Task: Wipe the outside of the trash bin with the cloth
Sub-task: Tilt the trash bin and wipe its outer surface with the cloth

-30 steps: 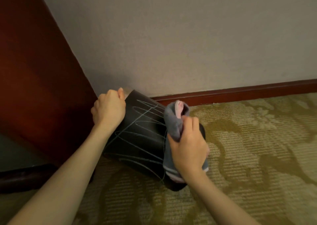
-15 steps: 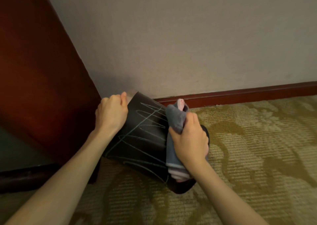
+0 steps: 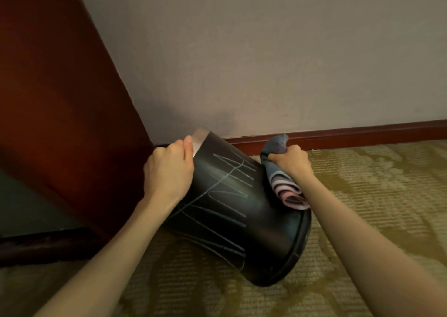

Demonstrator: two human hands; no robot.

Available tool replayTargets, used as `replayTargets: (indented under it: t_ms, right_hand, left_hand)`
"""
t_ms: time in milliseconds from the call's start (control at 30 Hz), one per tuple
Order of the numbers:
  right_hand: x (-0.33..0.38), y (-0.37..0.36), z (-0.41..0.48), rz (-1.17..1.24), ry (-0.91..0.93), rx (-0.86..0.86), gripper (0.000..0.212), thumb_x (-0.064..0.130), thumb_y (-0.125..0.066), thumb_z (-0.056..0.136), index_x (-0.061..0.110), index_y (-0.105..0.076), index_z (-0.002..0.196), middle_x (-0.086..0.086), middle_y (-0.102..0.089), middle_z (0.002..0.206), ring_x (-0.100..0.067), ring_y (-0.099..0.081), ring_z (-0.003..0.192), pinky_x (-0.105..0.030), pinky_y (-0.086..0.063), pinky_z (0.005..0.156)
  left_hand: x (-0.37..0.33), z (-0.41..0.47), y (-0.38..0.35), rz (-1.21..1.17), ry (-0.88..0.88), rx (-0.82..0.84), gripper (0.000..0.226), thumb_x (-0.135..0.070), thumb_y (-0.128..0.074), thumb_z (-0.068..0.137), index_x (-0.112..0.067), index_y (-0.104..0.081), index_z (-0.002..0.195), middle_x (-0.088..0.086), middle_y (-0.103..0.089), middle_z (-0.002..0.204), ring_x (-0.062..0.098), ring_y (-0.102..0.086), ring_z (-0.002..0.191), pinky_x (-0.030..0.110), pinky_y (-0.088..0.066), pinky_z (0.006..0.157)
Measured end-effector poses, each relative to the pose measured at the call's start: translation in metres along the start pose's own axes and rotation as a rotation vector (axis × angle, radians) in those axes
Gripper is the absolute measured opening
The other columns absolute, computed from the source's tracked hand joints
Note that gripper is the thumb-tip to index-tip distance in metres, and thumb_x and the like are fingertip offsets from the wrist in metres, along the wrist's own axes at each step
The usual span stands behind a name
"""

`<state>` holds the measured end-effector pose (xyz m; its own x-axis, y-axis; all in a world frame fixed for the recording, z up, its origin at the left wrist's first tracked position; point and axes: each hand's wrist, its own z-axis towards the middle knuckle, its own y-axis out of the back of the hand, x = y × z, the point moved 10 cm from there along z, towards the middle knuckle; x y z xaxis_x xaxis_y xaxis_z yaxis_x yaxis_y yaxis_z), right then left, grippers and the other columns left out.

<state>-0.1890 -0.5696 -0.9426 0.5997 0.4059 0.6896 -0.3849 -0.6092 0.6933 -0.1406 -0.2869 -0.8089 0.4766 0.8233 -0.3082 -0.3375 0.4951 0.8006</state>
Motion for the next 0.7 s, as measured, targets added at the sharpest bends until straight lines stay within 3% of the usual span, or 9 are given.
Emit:
replayTargets:
  t_ms: [167, 467, 600, 700]
  right_hand:
    - [0.001, 0.009, -0.01, -0.056, 0.023, -0.073, 0.054, 0.043, -0.062, 0.079, 0.002, -0.054, 0.114, -0.023, -0.057, 0.117, -0.041, -0.055, 0.102, -0.038, -0.04, 0.075]
    - [0.049, 0.028, -0.088, -0.009, 0.31, -0.296, 0.032, 0.036, -0.058, 0.079, 0.013, -0.053, 0.101, -0.013, -0.06, 0.105, -0.041, -0.058, 0.091, -0.039, -0.039, 0.069]
    - [0.068, 0.022, -0.131, -0.036, 0.49, -0.42, 0.025, 0.035, -0.057, 0.083, 0.017, -0.041, 0.092, -0.007, -0.051, 0.096, -0.033, -0.057, 0.073, -0.032, -0.027, 0.053]
    - [0.074, 0.01, -0.16, -0.054, 0.573, -0.467, 0.026, 0.025, -0.064, 0.079, 0.012, -0.046, 0.091, -0.007, -0.049, 0.088, -0.022, -0.052, 0.061, -0.02, -0.018, 0.044]
  left_hand:
    - [-0.01, 0.001, -0.001, 0.067, 0.047, -0.014, 0.052, -0.035, -0.024, 0.1, -0.002, -0.061, 0.083, 0.027, -0.064, 0.083, 0.045, -0.061, 0.077, 0.039, -0.035, 0.059]
    - [-0.01, 0.008, -0.006, 0.089, 0.064, -0.023, 0.052, -0.035, -0.024, 0.1, -0.004, -0.061, 0.082, 0.023, -0.065, 0.084, 0.042, -0.061, 0.078, 0.039, -0.035, 0.059]
    - [0.0, 0.016, -0.013, 0.072, 0.106, 0.009, 0.051, -0.036, -0.024, 0.1, -0.004, -0.062, 0.086, 0.023, -0.064, 0.087, 0.042, -0.06, 0.081, 0.039, -0.036, 0.061]
    - [0.005, 0.022, -0.018, 0.063, 0.132, 0.053, 0.051, -0.036, -0.023, 0.1, -0.003, -0.061, 0.09, 0.023, -0.063, 0.09, 0.042, -0.06, 0.083, 0.04, -0.037, 0.063]
